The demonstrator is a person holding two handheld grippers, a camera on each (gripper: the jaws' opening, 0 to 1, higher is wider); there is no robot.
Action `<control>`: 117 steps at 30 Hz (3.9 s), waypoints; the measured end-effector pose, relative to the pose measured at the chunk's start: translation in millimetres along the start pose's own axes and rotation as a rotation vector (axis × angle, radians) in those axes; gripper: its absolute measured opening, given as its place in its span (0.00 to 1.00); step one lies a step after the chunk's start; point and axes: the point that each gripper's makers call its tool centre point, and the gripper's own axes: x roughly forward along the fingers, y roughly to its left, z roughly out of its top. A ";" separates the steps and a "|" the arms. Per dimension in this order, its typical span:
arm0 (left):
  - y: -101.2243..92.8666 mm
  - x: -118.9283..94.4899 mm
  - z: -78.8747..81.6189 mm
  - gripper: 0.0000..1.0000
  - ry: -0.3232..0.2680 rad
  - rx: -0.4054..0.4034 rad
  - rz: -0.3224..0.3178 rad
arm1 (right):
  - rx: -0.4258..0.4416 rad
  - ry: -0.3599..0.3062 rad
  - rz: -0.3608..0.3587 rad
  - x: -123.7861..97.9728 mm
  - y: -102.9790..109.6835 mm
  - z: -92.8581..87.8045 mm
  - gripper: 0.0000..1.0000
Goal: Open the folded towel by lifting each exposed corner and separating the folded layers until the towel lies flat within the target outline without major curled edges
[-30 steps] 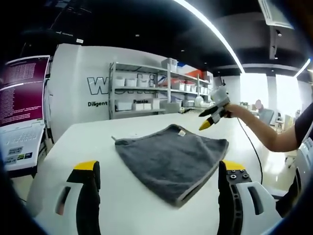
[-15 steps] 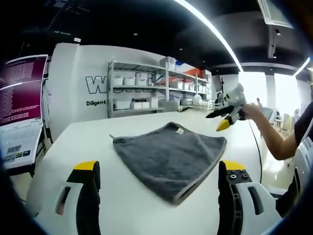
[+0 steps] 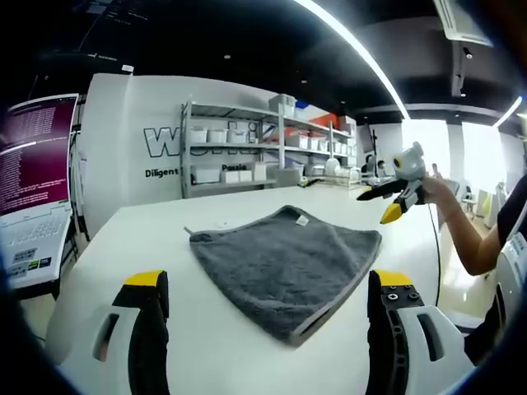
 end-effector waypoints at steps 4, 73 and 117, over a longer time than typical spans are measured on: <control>-2.1 -2.5 5.6 0.99 0.001 0.018 0.005 | -0.002 -0.018 -0.008 -8.1 3.5 -1.7 1.00; -214.5 221.9 -21.4 0.50 0.177 0.212 -0.369 | 0.142 -0.047 -0.061 -68.7 -1.8 -63.7 1.00; -201.4 229.9 1.6 0.03 0.067 -0.012 -0.361 | 0.150 -0.052 -0.044 -64.6 1.8 -56.2 0.99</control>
